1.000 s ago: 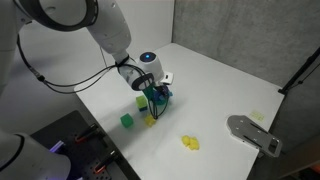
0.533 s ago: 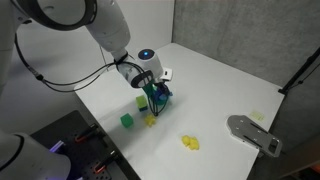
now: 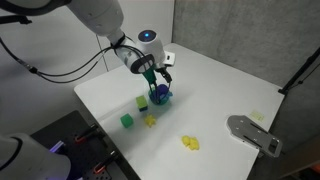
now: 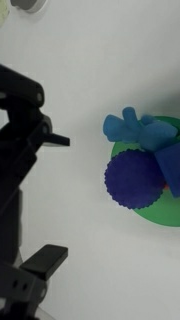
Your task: Put the blue toy in the green bowl
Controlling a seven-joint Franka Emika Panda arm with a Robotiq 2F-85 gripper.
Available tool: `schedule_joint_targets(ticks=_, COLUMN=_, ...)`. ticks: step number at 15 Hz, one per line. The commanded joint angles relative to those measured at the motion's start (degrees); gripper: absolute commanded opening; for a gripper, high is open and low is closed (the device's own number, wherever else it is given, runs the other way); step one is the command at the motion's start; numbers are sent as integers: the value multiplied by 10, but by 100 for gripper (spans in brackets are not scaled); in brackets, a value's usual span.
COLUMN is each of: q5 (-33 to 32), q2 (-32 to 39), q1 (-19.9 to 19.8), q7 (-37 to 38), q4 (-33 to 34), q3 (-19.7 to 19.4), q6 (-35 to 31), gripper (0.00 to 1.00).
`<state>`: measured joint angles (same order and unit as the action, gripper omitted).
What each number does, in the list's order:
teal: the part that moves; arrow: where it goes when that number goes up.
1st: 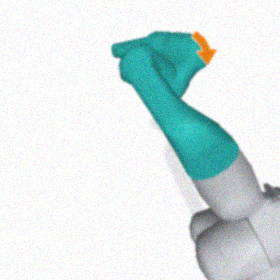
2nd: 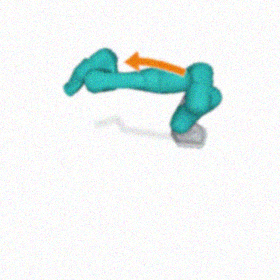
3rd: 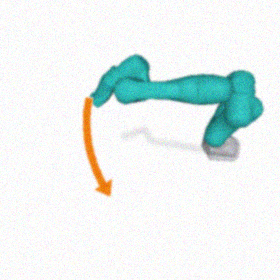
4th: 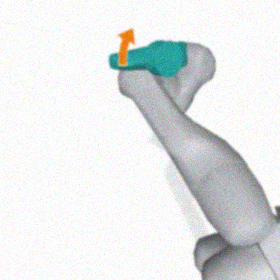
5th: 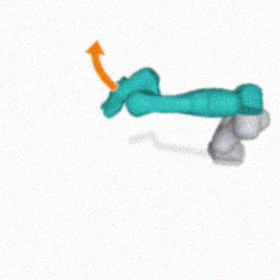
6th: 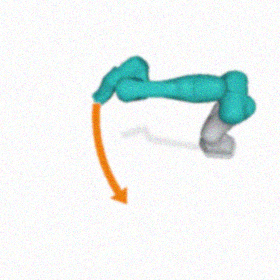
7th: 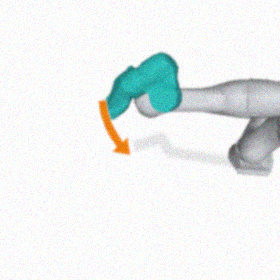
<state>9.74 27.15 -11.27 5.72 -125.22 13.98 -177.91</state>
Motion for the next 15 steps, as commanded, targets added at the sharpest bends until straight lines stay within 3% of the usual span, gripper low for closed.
schedule_joint_targets(ticks=1, q5=10, q2=-79, q1=-55, q7=-32, q4=-37, q3=45, q6=70, gripper=100)
schedule_joint_targets(ticks=4, q5=29, q2=-133, q1=-94, q7=-55, q4=-53, q3=77, q6=145, gripper=100)
schedule_joint_targets(ticks=5, q5=68, q2=-157, q1=-66, q7=-83, q4=-57, q3=50, q6=173, gripper=100)
schedule_joint_targets(ticks=8, q5=96, q2=-217, q1=-31, q7=-105, q4=-66, q3=1, q6=268, gripper=100)
schedule_joint_targets(ticks=12, q5=35, q2=-274, q1=24, q7=-76, q4=-59, q3=-78, q6=388, gripper=100)
schedule_joint_targets(ticks=15, q5=-11, q2=-296, q1=45, q7=-77, q4=-43, q3=-111, q6=459, gripper=100)
